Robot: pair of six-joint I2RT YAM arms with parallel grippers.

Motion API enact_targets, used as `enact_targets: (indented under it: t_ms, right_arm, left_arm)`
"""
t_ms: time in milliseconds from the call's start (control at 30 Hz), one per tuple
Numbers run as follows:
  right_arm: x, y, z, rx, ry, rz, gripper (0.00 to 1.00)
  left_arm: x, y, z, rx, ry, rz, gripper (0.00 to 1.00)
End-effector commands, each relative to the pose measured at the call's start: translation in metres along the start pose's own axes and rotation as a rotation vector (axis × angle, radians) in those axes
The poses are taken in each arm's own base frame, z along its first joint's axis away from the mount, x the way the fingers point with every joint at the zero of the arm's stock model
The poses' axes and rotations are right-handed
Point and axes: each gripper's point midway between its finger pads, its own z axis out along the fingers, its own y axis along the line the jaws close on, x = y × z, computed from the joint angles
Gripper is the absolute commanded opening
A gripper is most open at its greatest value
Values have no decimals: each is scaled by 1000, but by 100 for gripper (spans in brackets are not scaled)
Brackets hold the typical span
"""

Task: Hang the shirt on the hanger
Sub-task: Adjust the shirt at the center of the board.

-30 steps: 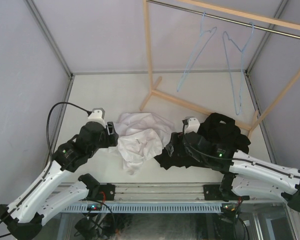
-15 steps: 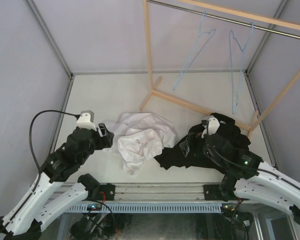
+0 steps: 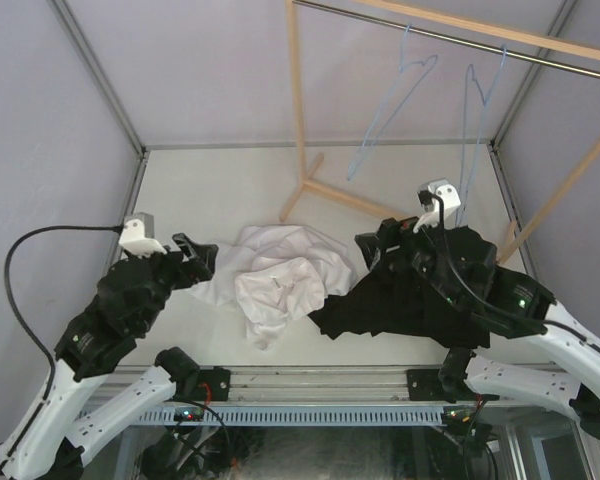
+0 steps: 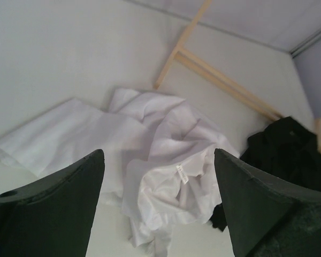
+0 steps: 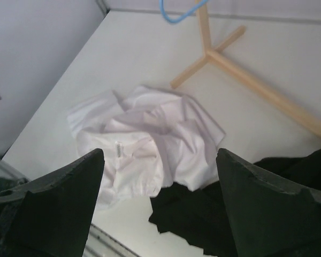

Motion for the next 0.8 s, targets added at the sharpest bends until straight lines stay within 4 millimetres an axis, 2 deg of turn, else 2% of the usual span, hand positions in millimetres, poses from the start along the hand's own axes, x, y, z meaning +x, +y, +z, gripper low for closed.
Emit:
enact_targets:
  t_ms: [0,167,300,467,633,767]
  right_arm:
    - [-66,-5,10,121,-200,35,86]
    - [-121,-5,19,201,-369,106,86]
    - [-144,-11,33,273,-419,145,86]
    - [-149,-15,35,306,-424,179,86]
    - [-145,-17,33,300,-417,184,86]
    - [-141,-19,28,300,-412,179,86]
  left_arm:
    - [-66,-24,-22,76,-167,-101,87]
    - [-90,-41,-30,115,-175,-116,88]
    - [-116,-56,-42,164,-206,-159,89]
    - [-141,-85,-69,315,-213,-309,95]
    - [-141,-110,-83,449,-147,-457,99]
    - [-140,-124,-86,494,-82,-490,99]
